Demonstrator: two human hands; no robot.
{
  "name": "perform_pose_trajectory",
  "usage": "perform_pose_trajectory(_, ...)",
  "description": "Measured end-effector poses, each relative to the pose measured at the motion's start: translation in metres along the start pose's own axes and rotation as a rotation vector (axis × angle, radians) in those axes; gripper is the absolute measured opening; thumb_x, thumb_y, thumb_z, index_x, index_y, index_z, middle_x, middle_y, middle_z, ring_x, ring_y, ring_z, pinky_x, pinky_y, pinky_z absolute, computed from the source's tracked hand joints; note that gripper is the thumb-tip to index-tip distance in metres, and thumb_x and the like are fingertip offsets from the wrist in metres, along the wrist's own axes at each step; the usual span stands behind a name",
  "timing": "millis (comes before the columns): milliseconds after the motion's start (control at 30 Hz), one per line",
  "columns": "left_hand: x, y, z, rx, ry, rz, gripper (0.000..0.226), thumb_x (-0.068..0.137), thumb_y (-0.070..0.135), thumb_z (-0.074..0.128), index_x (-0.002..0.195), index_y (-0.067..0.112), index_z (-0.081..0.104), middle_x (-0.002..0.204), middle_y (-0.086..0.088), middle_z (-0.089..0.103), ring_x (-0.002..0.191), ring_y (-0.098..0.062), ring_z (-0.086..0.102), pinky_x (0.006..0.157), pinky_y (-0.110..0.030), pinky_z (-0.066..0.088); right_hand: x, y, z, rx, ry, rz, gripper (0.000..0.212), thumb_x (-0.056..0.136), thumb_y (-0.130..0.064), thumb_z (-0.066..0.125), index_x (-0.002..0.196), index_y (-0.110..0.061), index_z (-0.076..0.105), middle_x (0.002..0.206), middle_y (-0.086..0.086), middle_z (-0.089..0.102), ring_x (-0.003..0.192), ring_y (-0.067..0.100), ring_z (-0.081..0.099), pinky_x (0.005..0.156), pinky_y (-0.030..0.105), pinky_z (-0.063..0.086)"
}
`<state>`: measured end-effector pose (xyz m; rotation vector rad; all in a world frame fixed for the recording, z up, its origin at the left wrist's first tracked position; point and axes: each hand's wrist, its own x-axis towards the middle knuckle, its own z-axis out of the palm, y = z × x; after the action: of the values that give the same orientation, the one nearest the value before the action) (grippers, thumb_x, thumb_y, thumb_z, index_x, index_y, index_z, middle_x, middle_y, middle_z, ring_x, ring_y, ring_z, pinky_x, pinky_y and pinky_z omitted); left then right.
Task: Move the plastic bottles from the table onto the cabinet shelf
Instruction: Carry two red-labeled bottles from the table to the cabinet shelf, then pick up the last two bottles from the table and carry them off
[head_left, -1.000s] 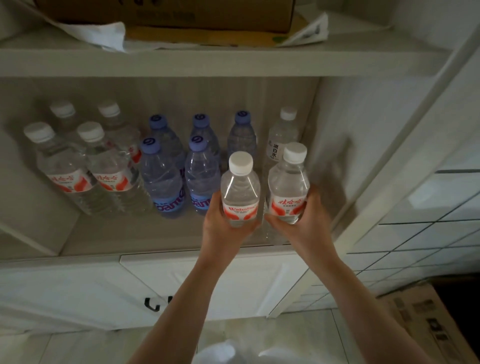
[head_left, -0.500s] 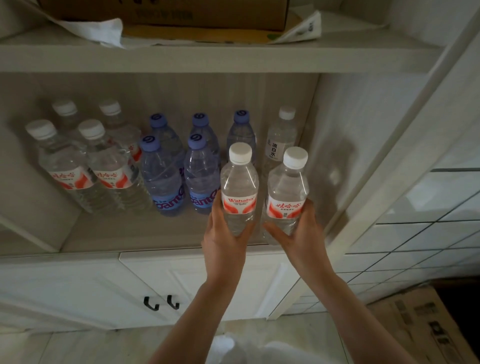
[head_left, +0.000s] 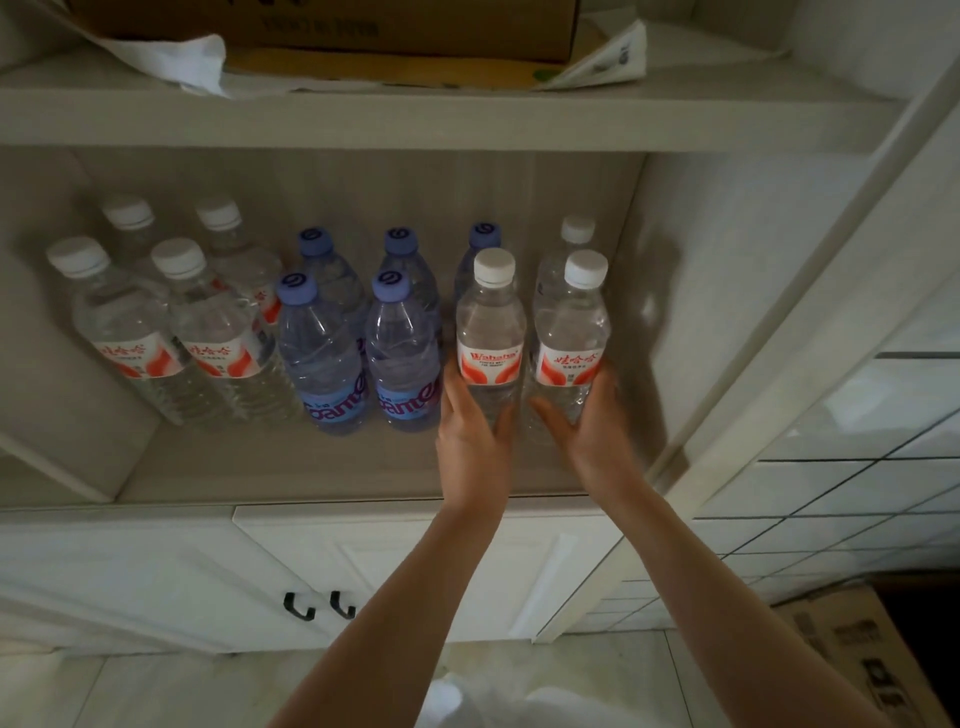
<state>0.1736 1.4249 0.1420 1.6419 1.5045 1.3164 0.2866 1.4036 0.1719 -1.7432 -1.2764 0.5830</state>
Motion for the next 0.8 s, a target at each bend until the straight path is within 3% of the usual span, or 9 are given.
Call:
perform_pose_trajectory(133,0.009,-0.001,0.006,0.019,0.015,0.029,0.08,0.09,0.025,0.068,0.151,0.017,0.018,0.153,-0.008,0.038,0.138,-0.022,0.041,0.108,-0.032,0.041,0.014,0.003,0.001,-0.015,0.002,0.017,0.081,0.082,-0.03,0.073,0.146,-0.013,0.026,0.147,0.009,0.043,0.134,0.027,0.044,0.11,0.043,0.039)
perform_pose_trajectory(333,0.014,-0.005,0.012,0.087,0.039,0.027,0.08,0.091,0.028,0.066,0.151,0.022,0.014,0.152,-0.01,0.039,0.138,-0.026,0.042,0.106,-0.045,0.046,0.023,0.006,0.004,0.047,0.0,0.049,0.081,0.082,-0.034,0.073,0.147,-0.016,0.026,0.148,0.007,0.043,0.135,0.026,0.044,0.11,0.048,0.041)
perform_pose_trajectory(500,0.015,-0.003,0.012,0.092,0.029,-0.016,0.082,0.089,0.027,0.068,0.152,0.019,0.015,0.152,-0.01,0.039,0.138,-0.027,0.042,0.106,-0.045,0.046,0.025,0.007,0.005,0.073,0.01,0.062,0.081,0.081,-0.036,0.073,0.146,-0.018,0.028,0.147,0.005,0.044,0.134,0.025,0.045,0.109,0.045,0.041)
perform_pose_trajectory(633,0.012,-0.001,0.012,0.13,0.042,-0.041,0.084,0.088,0.034,0.068,0.152,0.021,0.014,0.15,-0.01,0.043,0.134,-0.028,0.047,0.1,-0.048,0.05,0.026,0.009,0.003,0.099,0.012,0.121,0.079,0.078,-0.036,0.077,0.142,-0.015,0.035,0.142,0.006,0.051,0.129,0.026,0.052,0.104,0.038,0.046)
perform_pose_trajectory(800,-0.007,-0.007,0.006,0.081,0.03,-0.116,0.074,0.086,0.027,0.07,0.146,0.018,0.028,0.141,-0.008,0.052,0.125,-0.029,0.054,0.095,-0.048,0.052,0.008,0.021,0.006,-0.02,-0.007,0.174,0.068,0.083,-0.04,0.07,0.139,-0.019,0.038,0.134,0.002,0.058,0.122,0.023,0.057,0.093,0.029,0.046)
